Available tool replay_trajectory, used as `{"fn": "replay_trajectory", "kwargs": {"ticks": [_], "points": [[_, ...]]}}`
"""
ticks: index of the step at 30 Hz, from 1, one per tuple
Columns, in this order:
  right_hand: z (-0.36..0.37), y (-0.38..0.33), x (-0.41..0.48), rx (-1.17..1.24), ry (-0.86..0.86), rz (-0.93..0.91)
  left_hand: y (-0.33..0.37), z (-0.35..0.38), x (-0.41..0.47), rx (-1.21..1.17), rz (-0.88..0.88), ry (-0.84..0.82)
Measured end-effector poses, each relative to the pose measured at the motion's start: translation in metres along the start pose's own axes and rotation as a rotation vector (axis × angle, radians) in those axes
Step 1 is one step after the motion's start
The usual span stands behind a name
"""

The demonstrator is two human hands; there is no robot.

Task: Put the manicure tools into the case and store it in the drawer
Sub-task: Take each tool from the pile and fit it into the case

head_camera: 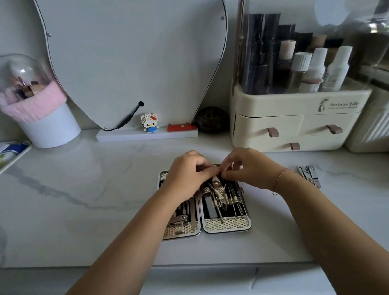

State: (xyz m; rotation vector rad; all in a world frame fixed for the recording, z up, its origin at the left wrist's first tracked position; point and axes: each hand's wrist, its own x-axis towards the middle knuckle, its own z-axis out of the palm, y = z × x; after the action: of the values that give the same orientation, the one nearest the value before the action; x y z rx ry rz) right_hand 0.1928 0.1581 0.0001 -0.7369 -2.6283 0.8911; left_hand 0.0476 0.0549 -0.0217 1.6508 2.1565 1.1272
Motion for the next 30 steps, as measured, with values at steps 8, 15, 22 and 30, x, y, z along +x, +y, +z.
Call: {"fn": "replay_trajectory", "kwargs": {"ticks": [8,15,22,30], "points": [[0.015,-0.007,0.003,-0.002,0.033,0.082,-0.035,-0.049,0.000,-0.034,-0.102,0.121],[0.016,-0.008,0.003,0.017,-0.009,0.099,-0.052,-0.036,-0.006,-0.036,-0.136,0.046],[0.015,-0.015,0.002,-0.056,-0.023,0.150,-0.053,-0.035,-0.005,-0.023,-0.120,0.055],[0.003,-0.009,-0.002,0.091,-0.107,0.241,-0.052,-0.036,-0.005,-0.021,-0.117,0.044]]}}
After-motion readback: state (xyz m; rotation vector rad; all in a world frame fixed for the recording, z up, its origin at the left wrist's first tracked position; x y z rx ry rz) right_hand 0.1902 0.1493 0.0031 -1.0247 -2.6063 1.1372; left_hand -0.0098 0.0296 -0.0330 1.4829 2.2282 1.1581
